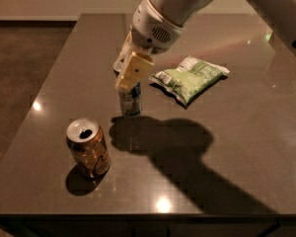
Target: Move redbull can near orange can
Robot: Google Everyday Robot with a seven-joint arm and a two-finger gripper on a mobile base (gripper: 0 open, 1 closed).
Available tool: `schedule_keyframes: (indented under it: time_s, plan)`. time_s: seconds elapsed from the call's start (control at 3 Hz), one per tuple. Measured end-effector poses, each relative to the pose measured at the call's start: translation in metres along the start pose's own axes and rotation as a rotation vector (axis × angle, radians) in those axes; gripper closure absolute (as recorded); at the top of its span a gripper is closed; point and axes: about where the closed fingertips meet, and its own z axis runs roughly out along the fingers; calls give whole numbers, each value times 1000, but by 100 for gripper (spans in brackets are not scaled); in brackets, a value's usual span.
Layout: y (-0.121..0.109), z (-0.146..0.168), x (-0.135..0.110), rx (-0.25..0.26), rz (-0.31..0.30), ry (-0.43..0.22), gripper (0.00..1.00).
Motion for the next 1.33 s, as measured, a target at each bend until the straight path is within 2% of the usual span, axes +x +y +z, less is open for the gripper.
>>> schedule_keyframes:
  time_s: [0.33,1.0,1.33]
  plan:
    - [24,-10,19,-31,-19,-15,100]
    - [66,-14,27,-54,-111,-55,100]
    - [81,-10,25,-63,-150,-56,87]
